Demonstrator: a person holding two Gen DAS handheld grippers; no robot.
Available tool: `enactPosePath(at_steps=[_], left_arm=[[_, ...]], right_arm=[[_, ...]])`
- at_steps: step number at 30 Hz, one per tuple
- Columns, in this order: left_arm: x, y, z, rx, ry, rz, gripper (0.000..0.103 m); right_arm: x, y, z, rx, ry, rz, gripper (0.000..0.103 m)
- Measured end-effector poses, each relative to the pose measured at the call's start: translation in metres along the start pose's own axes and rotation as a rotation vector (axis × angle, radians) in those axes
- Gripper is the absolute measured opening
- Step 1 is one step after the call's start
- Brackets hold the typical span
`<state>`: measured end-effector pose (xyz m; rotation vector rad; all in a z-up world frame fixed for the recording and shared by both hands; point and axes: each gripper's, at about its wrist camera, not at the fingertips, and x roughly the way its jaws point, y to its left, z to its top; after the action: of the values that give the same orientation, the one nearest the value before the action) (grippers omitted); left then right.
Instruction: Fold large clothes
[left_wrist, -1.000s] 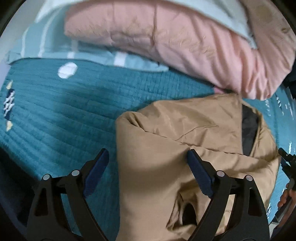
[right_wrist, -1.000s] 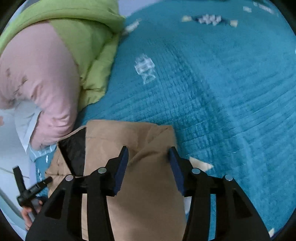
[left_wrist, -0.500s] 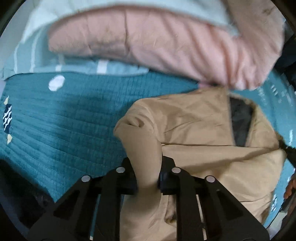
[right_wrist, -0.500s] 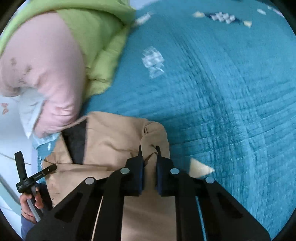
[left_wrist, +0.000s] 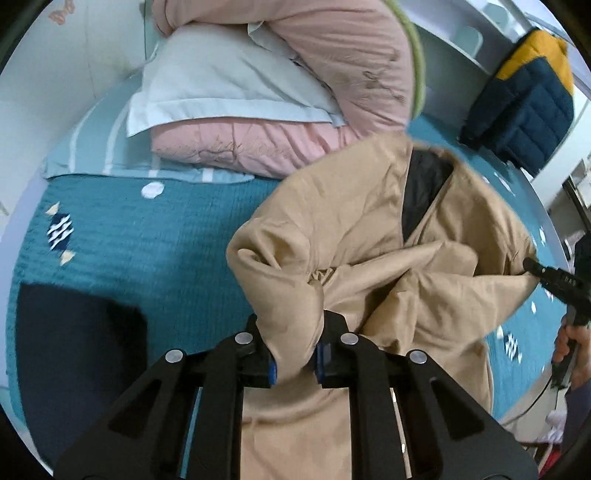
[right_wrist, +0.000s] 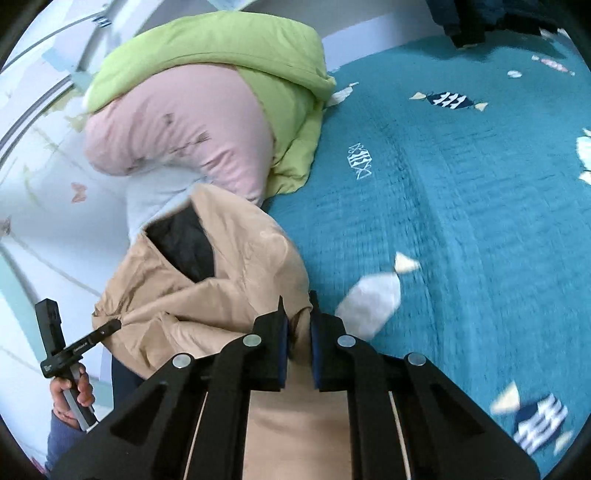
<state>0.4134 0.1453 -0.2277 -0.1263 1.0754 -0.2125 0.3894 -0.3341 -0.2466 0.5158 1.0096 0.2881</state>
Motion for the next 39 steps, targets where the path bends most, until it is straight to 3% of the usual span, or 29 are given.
enactPosePath(at_steps=[10,17,19,21,23,25,28,30,35,39], left_arm=[[-0.059,-0.003,-0.129,0.033,0.035,-0.024,0.016],[-0.055,0.021,-0.214,-0.03,0.123,-0.04,0.027],[-0.052,0.028,-0.228,-0.05,0.148,-0.029,0.032],[-0.053,0.028,-0.237,-0.046,0.153,-0.02,0.035],[-0.056,0.028,-0.243,-0.032,0.156,0.002,0.055],[-0.063,0.031,-0.248,-0.038,0.134,0.033,0.067],[-0.073,0.043,-0.248,-0.081,0.134,0.054,0.072],[-0.083,0.052,-0.248,-0.101,0.118,0.078,0.073],[-0.127,0.057,-0.241,-0.124,-0.008,0.164,0.075],[-0.145,0.04,-0.229,-0.12,-0.086,0.161,0.079]], right_arm=[[-0.07,-0.006,-0.117,0.015,0.103,-0.008,0.009],[-0.064,-0.063,-0.199,0.169,0.204,-0.109,0.011],[-0.062,-0.076,-0.212,0.24,0.21,-0.127,0.016],[-0.059,-0.086,-0.224,0.291,0.231,-0.152,0.034],[-0.061,-0.089,-0.229,0.318,0.238,-0.166,0.048],[-0.069,-0.085,-0.23,0.306,0.213,-0.156,0.048],[-0.089,-0.074,-0.227,0.273,0.163,-0.171,0.048],[-0.104,-0.066,-0.222,0.236,0.119,-0.193,0.048],[-0.149,-0.031,-0.211,0.104,-0.069,-0.262,0.048],[-0.158,-0.001,-0.202,0.01,-0.143,-0.232,0.048]])
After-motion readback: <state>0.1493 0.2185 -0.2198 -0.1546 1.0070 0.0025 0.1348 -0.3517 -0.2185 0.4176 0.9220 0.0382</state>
